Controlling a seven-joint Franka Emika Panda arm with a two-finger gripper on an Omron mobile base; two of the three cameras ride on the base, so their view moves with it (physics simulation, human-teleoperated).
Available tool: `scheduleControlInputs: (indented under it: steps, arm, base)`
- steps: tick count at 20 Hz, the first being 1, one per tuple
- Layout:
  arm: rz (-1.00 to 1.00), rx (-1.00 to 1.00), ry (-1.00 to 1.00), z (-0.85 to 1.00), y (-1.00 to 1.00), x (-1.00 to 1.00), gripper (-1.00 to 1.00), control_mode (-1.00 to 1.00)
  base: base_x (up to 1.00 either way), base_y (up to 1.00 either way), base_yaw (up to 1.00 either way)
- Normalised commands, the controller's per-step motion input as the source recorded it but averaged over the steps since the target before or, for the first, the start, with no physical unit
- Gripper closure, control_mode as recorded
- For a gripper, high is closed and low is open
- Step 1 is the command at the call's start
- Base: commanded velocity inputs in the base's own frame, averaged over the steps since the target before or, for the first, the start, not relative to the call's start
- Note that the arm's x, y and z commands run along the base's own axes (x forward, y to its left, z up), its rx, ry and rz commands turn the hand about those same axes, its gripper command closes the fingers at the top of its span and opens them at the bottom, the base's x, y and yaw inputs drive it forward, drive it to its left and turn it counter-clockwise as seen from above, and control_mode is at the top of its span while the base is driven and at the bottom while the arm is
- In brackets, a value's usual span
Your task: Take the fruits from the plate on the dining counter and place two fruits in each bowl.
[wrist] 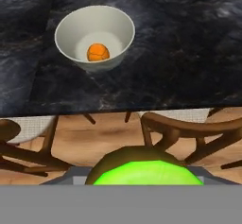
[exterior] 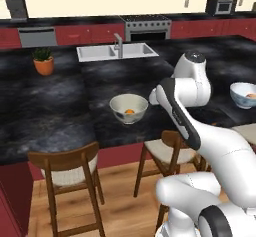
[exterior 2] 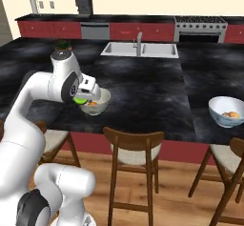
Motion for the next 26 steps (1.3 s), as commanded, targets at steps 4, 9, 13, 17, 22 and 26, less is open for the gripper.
scheduleControlInputs:
  steps: [4,9,13,17,22,26]
  arm:
    - [0.00,0.00,0.00,0.00,0.00,0.00,1.00,1.00]
    - [0.00,0.00,0.00,0.00,0.00,0.00,1.00,1.00]
    - [0.00,0.00,0.00,0.00,0.00,0.00,1.00,1.00]
    - [0.00,0.00,0.00,0.00,0.00,0.00,1.00,1.00]
    - [0.00,0.00,0.00,0.00,0.00,0.00,1.00,1.00]
    - [0.09,0.00,0.00,-0.27,0.06,0.32,1.00,-1.00]
  base:
    - [0.57,0.23,0.00]
    - [0.59,0.57,0.00]
    - [0.35,0.50,0.00]
    - [0.31,0.00,0.00]
    - [0.49,0.00,0.02]
    - [0.25,0.00,0.06]
